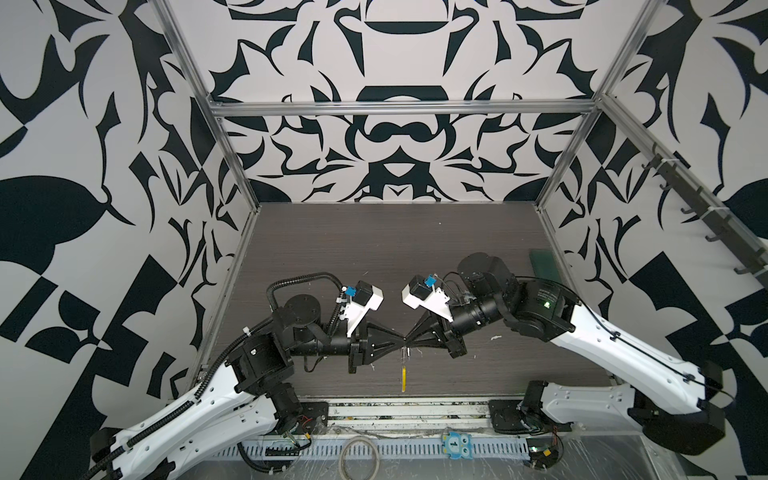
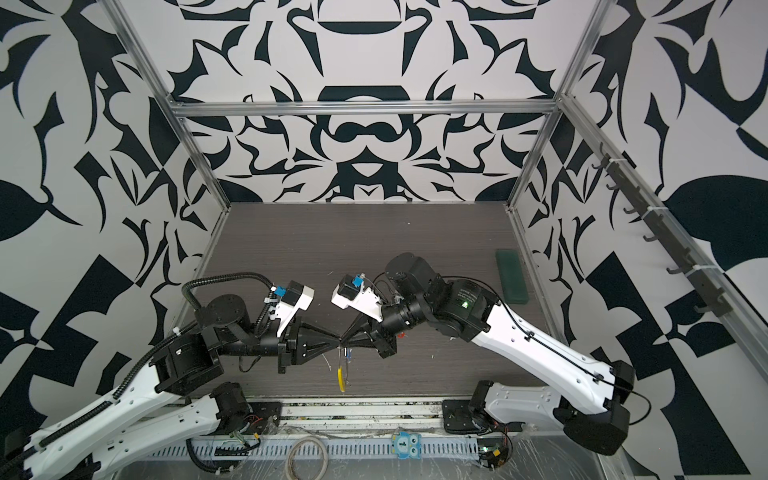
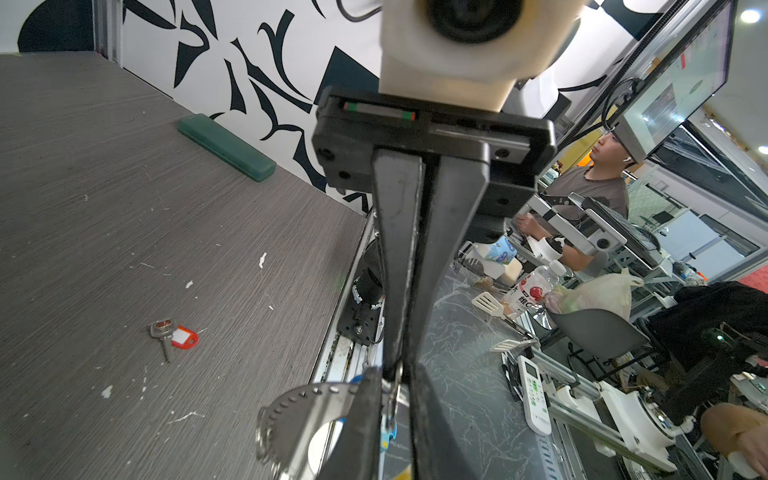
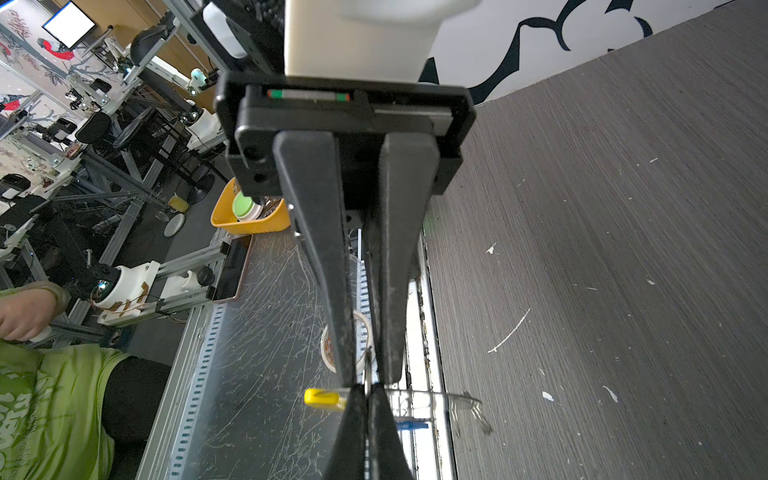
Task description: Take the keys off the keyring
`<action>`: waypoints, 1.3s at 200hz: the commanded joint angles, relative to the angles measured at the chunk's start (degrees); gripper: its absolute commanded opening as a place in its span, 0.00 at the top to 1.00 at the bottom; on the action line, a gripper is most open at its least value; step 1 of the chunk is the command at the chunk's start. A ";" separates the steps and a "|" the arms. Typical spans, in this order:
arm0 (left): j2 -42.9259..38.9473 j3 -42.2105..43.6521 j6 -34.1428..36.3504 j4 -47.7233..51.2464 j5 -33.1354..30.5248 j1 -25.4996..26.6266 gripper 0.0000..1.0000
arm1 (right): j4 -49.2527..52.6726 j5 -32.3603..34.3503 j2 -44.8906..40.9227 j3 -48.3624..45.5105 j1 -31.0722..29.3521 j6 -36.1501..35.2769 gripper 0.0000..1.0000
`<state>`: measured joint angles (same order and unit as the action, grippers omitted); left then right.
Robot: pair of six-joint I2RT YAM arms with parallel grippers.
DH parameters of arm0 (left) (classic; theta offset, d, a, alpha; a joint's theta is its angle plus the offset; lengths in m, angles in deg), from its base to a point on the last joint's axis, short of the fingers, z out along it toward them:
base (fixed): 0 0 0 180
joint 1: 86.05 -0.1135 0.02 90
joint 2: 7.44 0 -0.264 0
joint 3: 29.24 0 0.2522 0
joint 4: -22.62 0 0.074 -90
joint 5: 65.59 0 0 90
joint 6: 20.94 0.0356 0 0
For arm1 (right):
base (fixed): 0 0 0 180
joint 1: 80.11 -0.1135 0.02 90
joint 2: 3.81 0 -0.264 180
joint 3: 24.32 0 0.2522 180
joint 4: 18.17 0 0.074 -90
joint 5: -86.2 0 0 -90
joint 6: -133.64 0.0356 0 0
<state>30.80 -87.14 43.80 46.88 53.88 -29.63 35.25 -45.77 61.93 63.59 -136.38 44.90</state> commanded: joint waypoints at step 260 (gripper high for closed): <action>-9.28 8.70 -3.22 -19.09 -12.12 -0.06 1.00 | -38.30 25.25 -13.50 -21.64 -6.97 6.73 0.44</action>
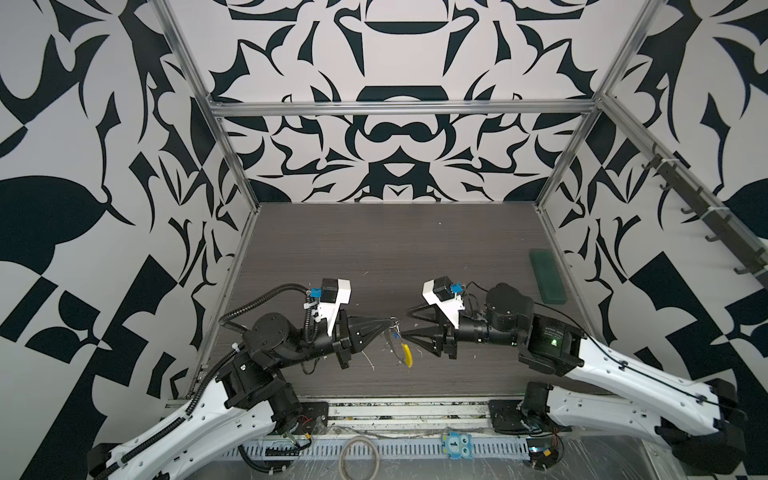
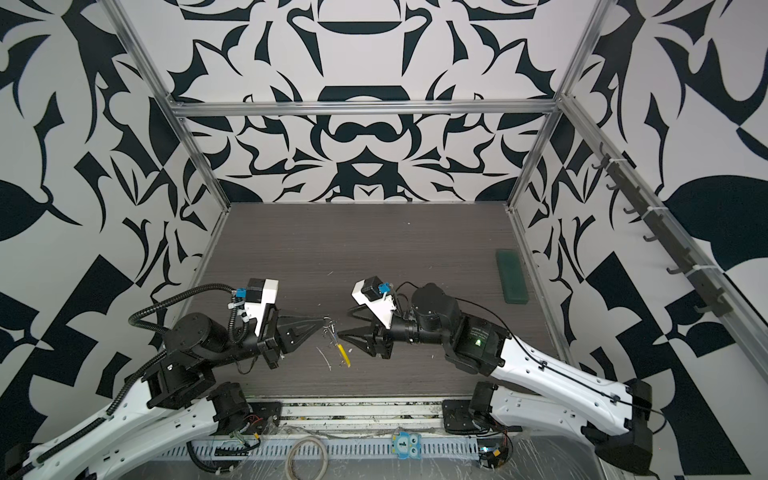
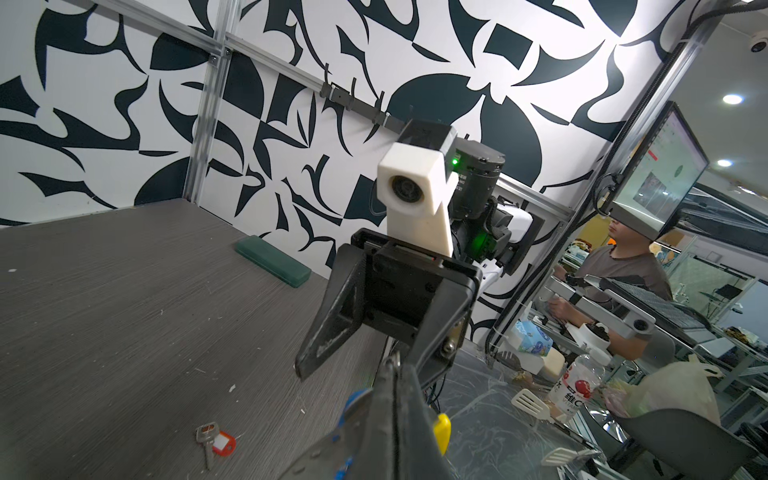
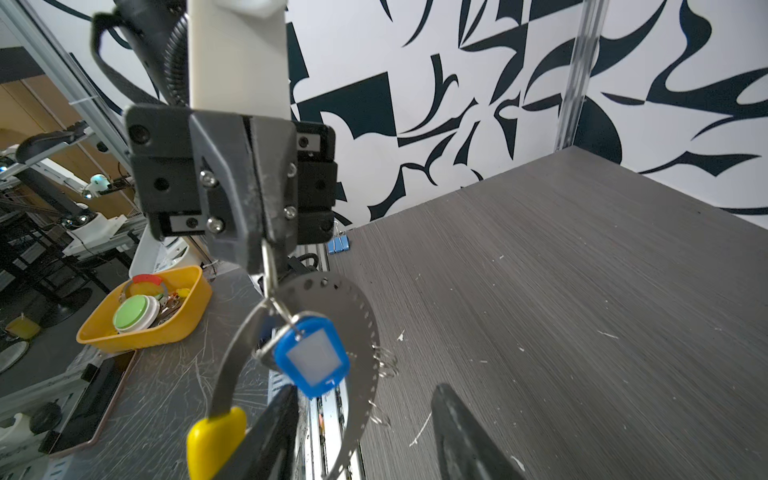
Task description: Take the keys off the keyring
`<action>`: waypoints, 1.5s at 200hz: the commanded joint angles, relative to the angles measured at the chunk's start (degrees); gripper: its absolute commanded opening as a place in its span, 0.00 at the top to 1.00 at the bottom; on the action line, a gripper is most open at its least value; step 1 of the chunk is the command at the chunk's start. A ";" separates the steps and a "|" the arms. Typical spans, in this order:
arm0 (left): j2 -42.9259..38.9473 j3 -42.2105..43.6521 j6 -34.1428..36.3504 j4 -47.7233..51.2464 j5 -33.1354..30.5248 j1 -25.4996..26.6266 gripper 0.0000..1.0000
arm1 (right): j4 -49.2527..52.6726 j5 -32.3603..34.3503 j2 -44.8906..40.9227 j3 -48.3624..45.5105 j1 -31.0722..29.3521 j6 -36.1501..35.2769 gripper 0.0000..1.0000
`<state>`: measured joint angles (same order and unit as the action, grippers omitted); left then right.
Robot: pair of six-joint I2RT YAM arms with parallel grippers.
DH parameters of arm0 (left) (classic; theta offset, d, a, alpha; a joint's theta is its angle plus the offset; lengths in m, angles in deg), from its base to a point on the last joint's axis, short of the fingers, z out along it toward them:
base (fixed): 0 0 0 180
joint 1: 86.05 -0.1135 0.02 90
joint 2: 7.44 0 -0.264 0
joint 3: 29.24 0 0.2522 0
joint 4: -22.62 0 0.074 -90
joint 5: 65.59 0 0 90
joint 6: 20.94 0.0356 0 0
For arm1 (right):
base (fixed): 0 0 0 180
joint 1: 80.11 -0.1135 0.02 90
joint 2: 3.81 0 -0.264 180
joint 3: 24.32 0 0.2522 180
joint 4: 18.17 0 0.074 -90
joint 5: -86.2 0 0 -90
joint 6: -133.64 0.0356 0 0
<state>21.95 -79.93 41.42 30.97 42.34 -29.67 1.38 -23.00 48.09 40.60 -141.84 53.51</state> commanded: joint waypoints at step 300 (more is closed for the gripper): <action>-1.93 2.84 -1.37 -3.34 -2.11 0.04 1.00 | 3.99 19.27 4.34 9.80 -10.61 -11.79 0.68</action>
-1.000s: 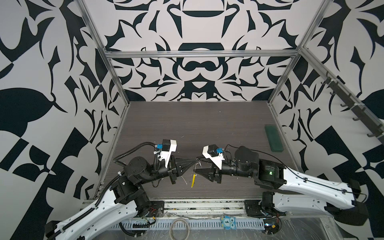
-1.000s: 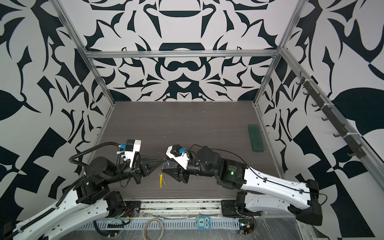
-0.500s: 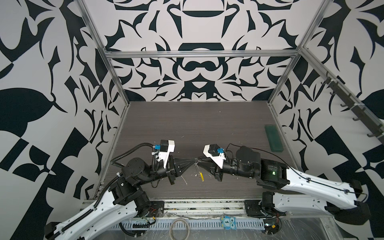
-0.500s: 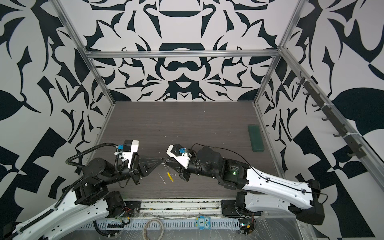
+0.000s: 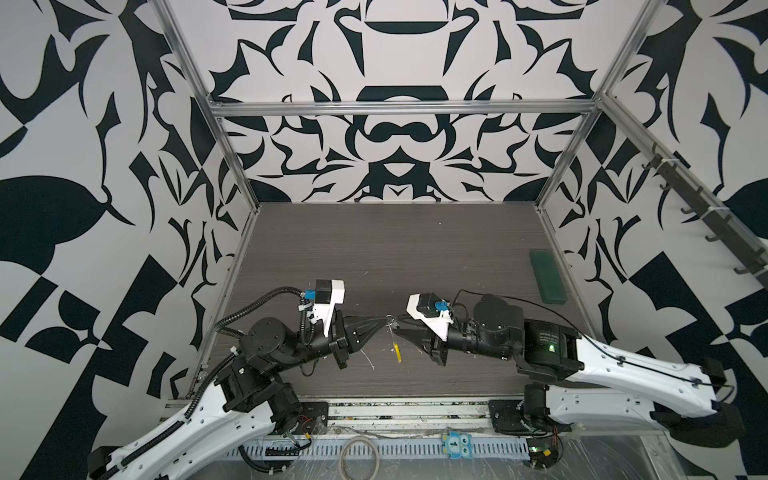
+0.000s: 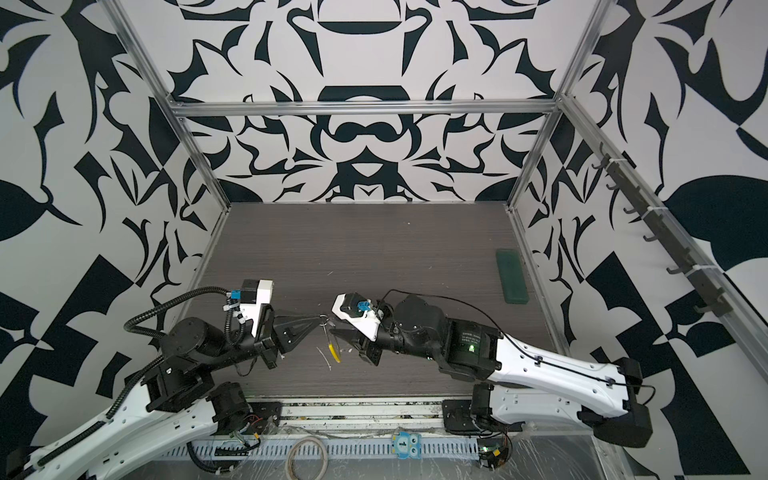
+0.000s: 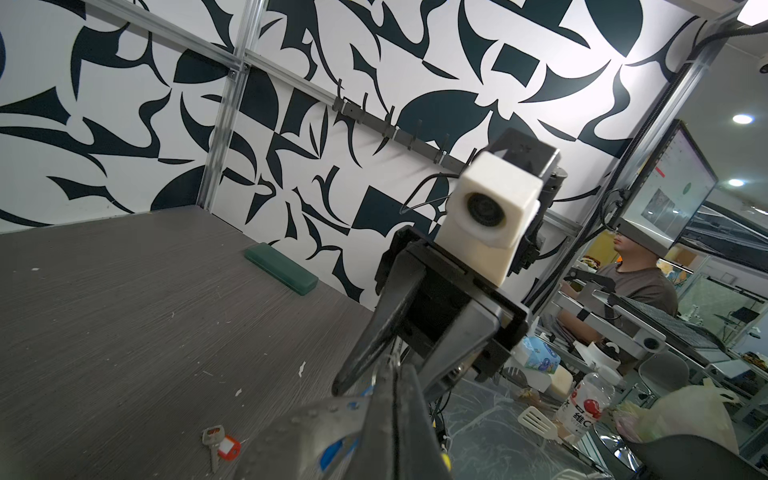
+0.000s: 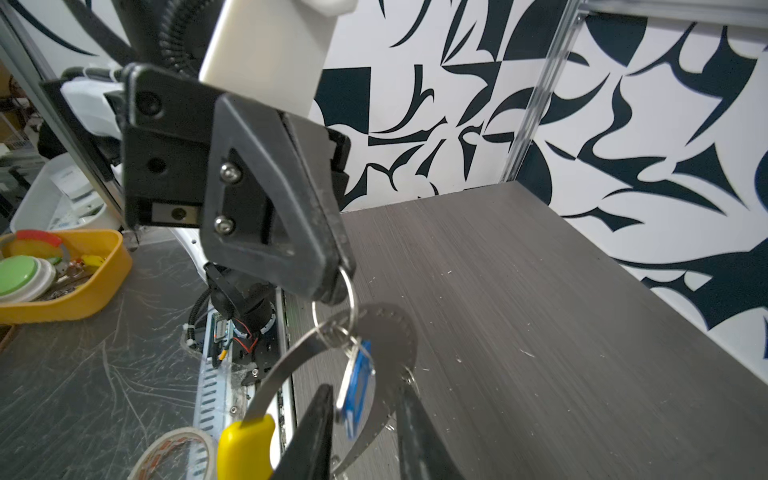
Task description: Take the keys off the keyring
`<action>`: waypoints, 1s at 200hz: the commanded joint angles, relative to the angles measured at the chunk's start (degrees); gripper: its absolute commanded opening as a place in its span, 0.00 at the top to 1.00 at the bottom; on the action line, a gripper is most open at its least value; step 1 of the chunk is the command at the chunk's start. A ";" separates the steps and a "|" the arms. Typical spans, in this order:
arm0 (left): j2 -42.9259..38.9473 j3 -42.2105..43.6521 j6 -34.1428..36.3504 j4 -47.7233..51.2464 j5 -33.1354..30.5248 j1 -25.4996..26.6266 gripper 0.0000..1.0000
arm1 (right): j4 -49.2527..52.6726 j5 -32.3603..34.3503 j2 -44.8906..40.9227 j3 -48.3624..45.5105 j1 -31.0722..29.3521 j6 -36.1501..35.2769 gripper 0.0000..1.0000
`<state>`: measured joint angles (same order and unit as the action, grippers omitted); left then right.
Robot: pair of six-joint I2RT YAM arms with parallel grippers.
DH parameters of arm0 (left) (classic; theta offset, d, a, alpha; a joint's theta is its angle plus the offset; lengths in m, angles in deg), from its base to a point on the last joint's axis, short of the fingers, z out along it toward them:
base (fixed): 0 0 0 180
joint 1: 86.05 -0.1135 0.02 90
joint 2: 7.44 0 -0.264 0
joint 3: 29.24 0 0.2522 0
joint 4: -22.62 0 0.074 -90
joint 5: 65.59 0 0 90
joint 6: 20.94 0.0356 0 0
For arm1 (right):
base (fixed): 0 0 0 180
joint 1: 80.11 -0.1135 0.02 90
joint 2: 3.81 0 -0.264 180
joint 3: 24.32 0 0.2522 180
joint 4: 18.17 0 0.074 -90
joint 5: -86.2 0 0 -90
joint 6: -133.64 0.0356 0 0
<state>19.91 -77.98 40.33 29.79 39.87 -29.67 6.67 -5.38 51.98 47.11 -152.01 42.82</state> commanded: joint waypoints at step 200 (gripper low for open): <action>-1.23 2.39 -1.06 -5.56 -3.92 0.02 1.00 | 0.62 8.77 3.71 5.18 -5.59 -5.23 1.00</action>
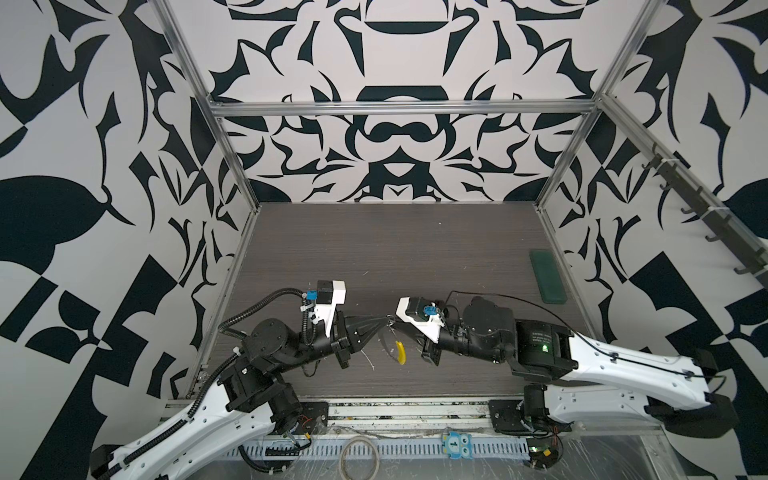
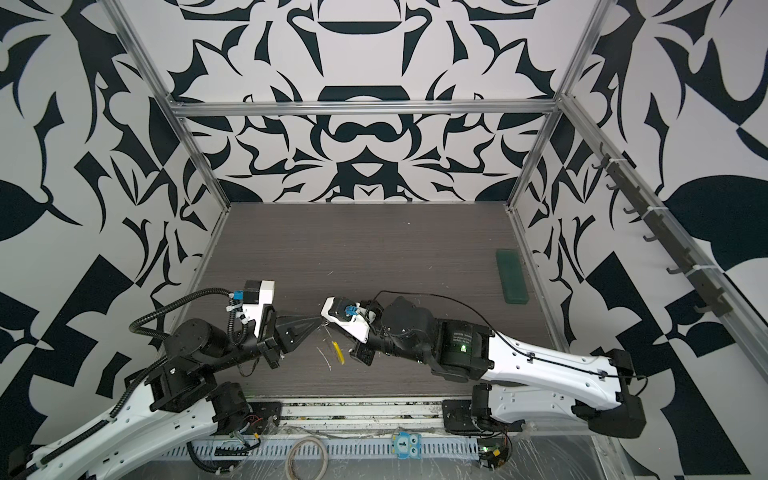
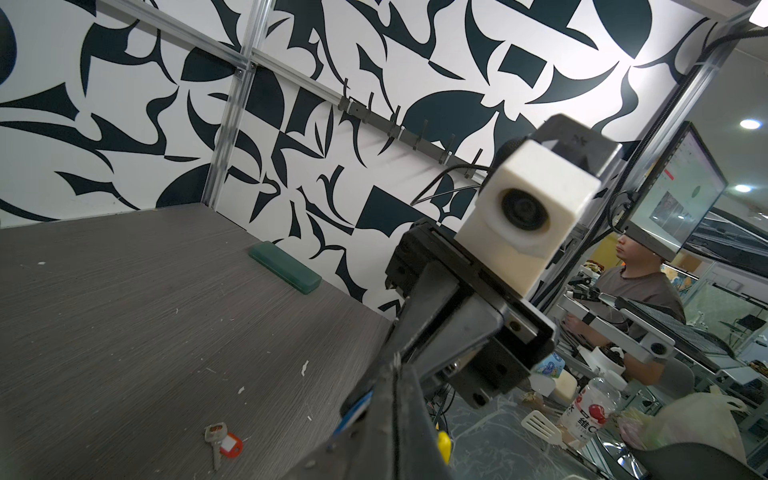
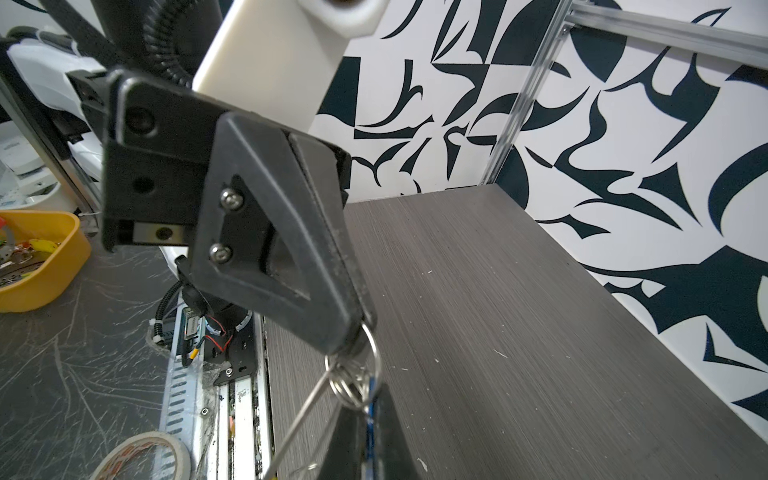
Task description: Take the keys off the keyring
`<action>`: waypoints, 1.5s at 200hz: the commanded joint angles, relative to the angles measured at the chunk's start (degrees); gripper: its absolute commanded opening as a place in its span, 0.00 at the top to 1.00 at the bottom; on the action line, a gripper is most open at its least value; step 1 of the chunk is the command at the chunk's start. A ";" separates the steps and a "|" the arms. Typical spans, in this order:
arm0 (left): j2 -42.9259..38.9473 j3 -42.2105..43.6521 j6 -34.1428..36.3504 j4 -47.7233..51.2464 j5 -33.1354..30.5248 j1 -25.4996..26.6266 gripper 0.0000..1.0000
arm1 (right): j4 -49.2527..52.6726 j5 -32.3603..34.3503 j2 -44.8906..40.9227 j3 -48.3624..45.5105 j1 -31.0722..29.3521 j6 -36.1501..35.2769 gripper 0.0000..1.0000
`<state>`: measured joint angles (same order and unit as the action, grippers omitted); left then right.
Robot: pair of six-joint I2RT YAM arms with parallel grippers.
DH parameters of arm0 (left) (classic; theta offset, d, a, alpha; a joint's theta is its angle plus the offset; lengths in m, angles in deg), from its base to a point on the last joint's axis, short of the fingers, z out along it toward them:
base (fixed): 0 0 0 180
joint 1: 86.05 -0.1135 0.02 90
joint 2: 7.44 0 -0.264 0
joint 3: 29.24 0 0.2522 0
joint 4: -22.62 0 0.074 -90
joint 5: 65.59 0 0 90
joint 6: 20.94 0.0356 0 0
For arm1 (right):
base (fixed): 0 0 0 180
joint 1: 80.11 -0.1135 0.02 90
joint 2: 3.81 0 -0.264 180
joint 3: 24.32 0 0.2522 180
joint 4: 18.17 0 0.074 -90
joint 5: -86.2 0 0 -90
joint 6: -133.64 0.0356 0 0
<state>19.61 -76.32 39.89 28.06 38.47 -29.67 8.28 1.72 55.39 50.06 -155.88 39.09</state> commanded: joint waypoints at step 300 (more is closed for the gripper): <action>-3.14 -0.76 1.33 0.19 10.88 0.02 1.00 | -9.63 -23.61 -9.65 -2.86 7.31 14.54 0.56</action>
<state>16.68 -75.14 40.83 30.60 47.89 -29.63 2.93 -8.62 45.29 47.77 -154.19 46.91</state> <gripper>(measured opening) 0.046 0.417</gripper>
